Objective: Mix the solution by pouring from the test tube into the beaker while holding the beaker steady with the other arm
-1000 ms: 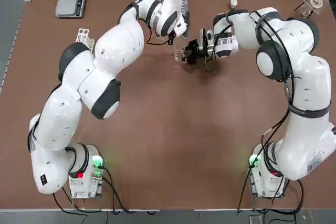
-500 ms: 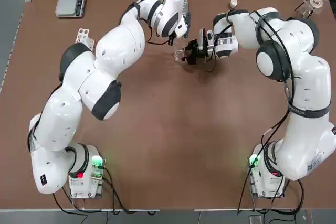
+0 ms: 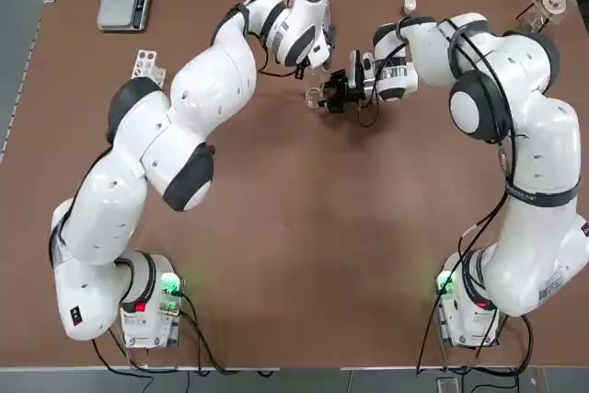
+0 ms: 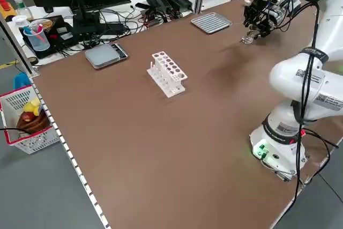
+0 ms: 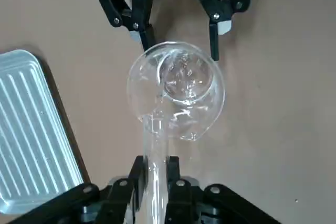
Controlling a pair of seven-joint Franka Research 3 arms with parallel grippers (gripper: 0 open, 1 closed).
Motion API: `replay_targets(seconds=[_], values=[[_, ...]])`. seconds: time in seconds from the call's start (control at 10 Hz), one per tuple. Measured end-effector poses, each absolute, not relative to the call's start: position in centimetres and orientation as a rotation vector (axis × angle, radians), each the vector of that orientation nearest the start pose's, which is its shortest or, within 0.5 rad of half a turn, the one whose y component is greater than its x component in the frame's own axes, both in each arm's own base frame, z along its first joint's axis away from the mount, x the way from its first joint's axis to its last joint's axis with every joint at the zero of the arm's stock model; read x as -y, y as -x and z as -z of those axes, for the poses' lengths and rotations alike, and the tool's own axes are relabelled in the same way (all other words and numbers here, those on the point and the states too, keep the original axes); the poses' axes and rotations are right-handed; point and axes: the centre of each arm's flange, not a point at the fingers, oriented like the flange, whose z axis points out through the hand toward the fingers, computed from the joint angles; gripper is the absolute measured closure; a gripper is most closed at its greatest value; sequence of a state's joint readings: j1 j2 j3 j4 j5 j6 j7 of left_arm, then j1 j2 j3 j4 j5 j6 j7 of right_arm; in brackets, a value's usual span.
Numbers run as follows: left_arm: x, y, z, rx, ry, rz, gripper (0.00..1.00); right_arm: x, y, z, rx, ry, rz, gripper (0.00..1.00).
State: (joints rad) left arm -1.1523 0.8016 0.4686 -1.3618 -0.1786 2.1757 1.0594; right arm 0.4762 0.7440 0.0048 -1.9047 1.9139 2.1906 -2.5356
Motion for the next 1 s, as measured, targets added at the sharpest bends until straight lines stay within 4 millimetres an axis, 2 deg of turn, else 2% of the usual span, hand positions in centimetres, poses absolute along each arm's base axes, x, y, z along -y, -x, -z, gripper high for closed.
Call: replay_targets(seconds=[1.0], values=[[53.74,-51.58,-28.34,-2.269,1.819,0.066,0.79,-30.77,-51.99,-9.85,1.314,1.644,1.006,0.31]])
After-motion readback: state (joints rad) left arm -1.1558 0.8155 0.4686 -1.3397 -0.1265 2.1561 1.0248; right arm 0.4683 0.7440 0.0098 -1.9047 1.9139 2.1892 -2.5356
